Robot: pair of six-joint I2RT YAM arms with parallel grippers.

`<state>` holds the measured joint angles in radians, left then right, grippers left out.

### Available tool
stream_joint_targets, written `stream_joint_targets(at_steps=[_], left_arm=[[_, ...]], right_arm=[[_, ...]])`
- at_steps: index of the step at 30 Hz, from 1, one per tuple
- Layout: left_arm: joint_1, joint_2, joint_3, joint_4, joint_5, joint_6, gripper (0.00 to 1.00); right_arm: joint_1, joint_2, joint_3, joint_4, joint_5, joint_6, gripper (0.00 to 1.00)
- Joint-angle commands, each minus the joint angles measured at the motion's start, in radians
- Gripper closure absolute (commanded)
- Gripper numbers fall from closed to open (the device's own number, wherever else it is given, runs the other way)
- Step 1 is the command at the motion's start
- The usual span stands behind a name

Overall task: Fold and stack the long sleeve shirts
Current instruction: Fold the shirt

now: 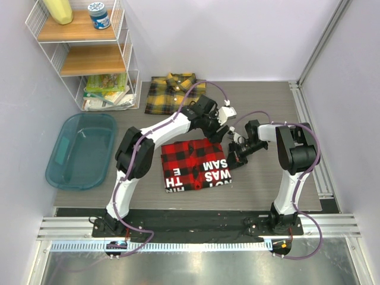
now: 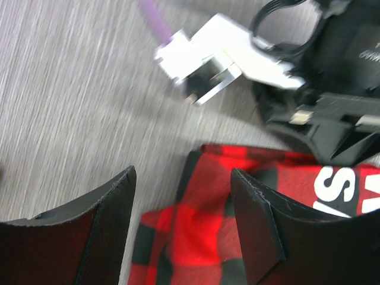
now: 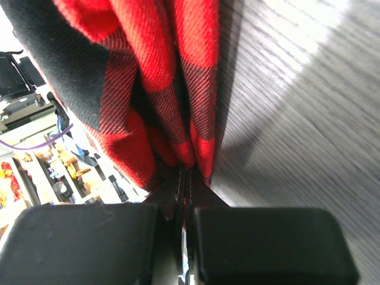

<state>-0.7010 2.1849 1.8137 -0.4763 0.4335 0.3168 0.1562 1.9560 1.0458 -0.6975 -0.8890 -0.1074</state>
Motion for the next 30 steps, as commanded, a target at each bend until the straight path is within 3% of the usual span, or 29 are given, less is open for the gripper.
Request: stream_joint_targets(at_steps=[1, 10, 13, 14, 15, 17, 21, 27, 28, 29, 30], left_arm=[[-0.031, -0.027, -0.016, 0.067, -0.079, 0.036, 0.34], [-0.055, 0.050, 0.026, 0.044, -0.165, 0.080, 0.39], [-0.055, 0.053, 0.019, 0.056, -0.192, 0.081, 0.57], [-0.055, 0.058, 0.018, 0.082, -0.211, 0.074, 0.71], [-0.055, 0.061, 0.024, 0.091, -0.226, 0.074, 0.77], [-0.049, 0.068, 0.033, 0.117, -0.254, 0.065, 0.88], [-0.034, 0.091, 0.074, 0.140, -0.254, 0.034, 1.00], [-0.012, 0.079, 0.081, 0.145, -0.272, 0.035, 0.99], [-0.003, 0.061, 0.079, 0.125, -0.262, 0.016, 0.94], [0.011, 0.040, 0.078, 0.104, -0.222, -0.023, 0.77], [0.047, 0.017, 0.075, 0.082, -0.157, -0.053, 0.67]], right_arm=[[0.005, 0.007, 0.010, -0.019, -0.016, -0.008, 0.99], [0.005, 0.009, -0.004, -0.014, -0.031, -0.006, 0.99], [0.005, 0.011, -0.007, -0.014, -0.034, -0.008, 0.99], [0.005, 0.009, -0.007, -0.011, -0.036, -0.008, 0.99], [0.005, 0.011, -0.012, -0.011, -0.037, -0.008, 0.99], [0.005, 0.011, -0.016, -0.011, -0.041, -0.009, 0.99], [0.009, 0.015, -0.035, -0.007, -0.039, -0.009, 0.99], [0.008, 0.023, -0.027, -0.011, -0.028, -0.005, 0.99], [0.008, 0.027, -0.024, -0.019, -0.021, -0.006, 0.99], [0.008, 0.030, -0.020, -0.029, -0.022, -0.011, 0.97], [0.006, 0.037, -0.003, -0.048, -0.018, -0.023, 0.86]])
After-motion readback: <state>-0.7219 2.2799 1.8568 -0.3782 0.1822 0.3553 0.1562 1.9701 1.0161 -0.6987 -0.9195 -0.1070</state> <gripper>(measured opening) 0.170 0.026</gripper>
